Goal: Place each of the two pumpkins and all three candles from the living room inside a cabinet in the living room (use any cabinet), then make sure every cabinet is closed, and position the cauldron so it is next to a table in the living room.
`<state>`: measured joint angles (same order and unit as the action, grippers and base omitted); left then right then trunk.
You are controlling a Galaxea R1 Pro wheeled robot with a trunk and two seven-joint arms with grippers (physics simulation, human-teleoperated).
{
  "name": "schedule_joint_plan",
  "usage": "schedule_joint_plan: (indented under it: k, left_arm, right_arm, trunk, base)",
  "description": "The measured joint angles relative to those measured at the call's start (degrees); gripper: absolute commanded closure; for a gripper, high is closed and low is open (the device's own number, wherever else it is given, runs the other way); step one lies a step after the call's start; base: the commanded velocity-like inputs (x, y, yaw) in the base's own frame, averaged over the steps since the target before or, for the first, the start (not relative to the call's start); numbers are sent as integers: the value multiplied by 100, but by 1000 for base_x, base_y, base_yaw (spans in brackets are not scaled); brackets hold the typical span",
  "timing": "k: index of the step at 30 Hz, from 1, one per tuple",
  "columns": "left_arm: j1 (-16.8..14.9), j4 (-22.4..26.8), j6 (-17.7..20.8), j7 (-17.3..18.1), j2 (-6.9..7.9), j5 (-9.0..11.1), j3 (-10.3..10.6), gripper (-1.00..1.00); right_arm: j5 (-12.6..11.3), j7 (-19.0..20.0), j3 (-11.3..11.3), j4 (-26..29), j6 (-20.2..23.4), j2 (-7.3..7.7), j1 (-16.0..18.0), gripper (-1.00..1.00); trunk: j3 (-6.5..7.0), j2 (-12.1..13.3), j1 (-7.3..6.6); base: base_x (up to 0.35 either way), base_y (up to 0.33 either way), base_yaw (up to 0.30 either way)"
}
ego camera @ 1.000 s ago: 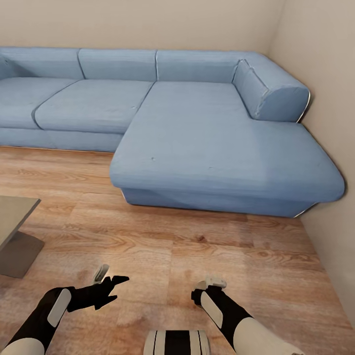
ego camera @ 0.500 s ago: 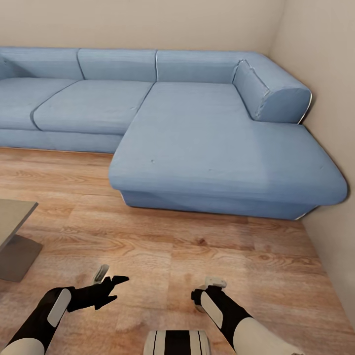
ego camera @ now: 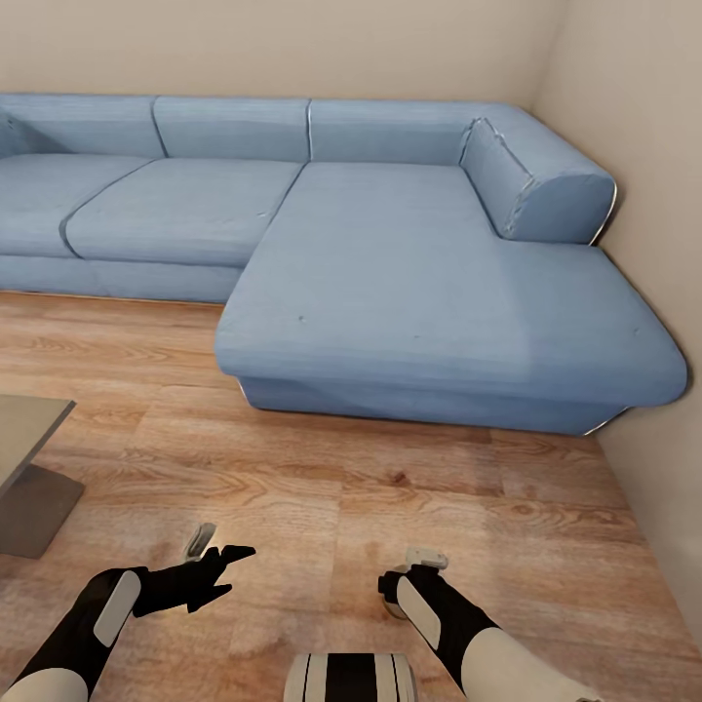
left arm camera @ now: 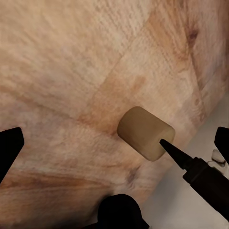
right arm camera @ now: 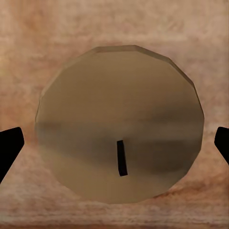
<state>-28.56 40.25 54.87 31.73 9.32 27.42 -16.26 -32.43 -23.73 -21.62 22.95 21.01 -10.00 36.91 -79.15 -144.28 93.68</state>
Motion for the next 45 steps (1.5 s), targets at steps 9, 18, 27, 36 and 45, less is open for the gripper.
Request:
schedule_joint_plan:
  k: [9,18,27,36,45]
  left_arm:
    - [0,0,11,8,0,-3,-4,-100]
    - [0,0,11,10,0,-3,-9,-100]
    - [0,0,13,13,0,0,-9,-100]
    - [0,0,11,13,0,0,-9,-100]
    - [0,0,9,12,0,0,-9,-100]
  right_arm:
    - [-1,0,0,0,0,0,0,-100]
    - [-1,0,0,0,0,0,0,-100]
    - [0,0,0,-1,0,0,0,-100]
    - [0,0,0,-1,0,0,0,-100]
    - [-6,0,-1,-1,0,0,0,-100]
  trunk:
    - [-21,-1,3]
    - [-110,-6,13]
    - [-111,-7,13]
    - [-177,-11,21]
    - [-177,-11,21]
  base:
    - [0,0,0]
    - [0,0,0]
    - [0,0,0]
    - [0,0,0]
    - [0,0,0]
